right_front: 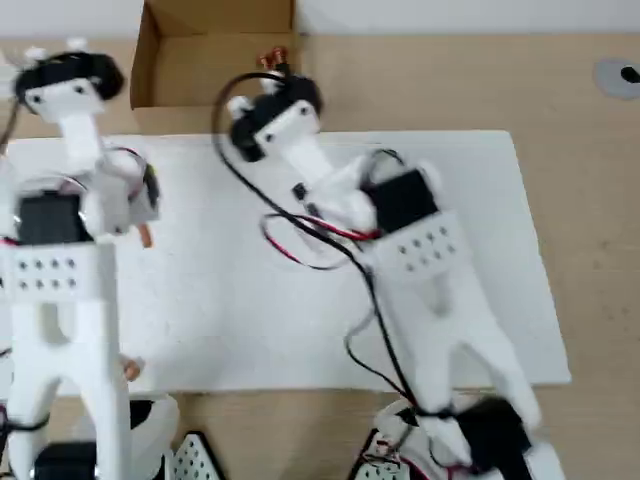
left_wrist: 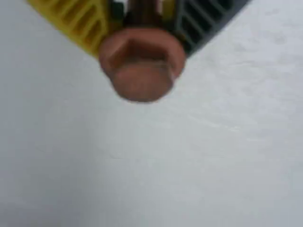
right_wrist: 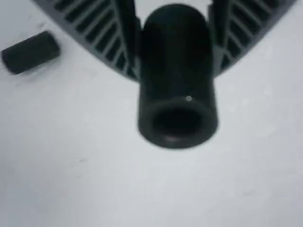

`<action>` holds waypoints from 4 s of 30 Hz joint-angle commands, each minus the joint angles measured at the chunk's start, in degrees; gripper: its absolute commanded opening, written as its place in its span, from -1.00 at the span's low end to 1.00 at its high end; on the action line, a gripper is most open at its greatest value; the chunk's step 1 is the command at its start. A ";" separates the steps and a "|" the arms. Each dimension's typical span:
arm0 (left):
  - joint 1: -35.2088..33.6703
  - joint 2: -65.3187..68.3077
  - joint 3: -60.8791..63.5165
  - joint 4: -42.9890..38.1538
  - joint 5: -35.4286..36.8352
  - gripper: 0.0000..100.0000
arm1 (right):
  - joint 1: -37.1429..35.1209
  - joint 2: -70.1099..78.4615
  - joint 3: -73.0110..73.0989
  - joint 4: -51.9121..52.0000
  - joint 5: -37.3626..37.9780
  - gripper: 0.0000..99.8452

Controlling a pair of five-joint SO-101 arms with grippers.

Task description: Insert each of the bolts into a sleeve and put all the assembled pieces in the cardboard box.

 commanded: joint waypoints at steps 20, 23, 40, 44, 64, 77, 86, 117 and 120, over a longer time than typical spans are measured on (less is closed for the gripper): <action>9.49 -9.10 24.70 -41.58 6.95 -0.99 | -5.58 -56.04 68.35 -53.63 1.23 -0.98; 13.19 -9.10 25.05 -43.16 6.77 -0.99 | -8.57 -62.29 73.89 -55.47 1.05 -0.98; 19.96 -24.31 29.63 -38.59 9.05 -0.99 | -9.27 -67.47 81.01 -55.21 -11.78 -0.98; 22.95 -32.92 34.20 -38.24 9.05 -0.99 | -9.36 -67.47 83.03 -55.21 -11.78 -0.98; 25.41 -46.11 48.09 -43.43 11.16 -0.99 | -12.79 -67.47 82.86 -55.56 -11.78 -0.98; 26.29 -45.93 51.69 -45.10 13.54 -0.99 | -15.87 -67.47 81.80 -55.56 -11.78 -0.98; 26.55 -46.11 51.43 -42.55 13.63 -0.99 | -15.87 -67.47 81.54 -55.47 -11.78 -0.98; 29.10 -46.11 45.45 -34.46 13.45 -0.99 | -15.87 -67.47 81.71 -55.21 -11.78 -0.98; 29.10 -46.11 45.27 -34.46 13.36 -0.99 | -15.87 -67.47 81.71 -55.21 -11.78 -0.98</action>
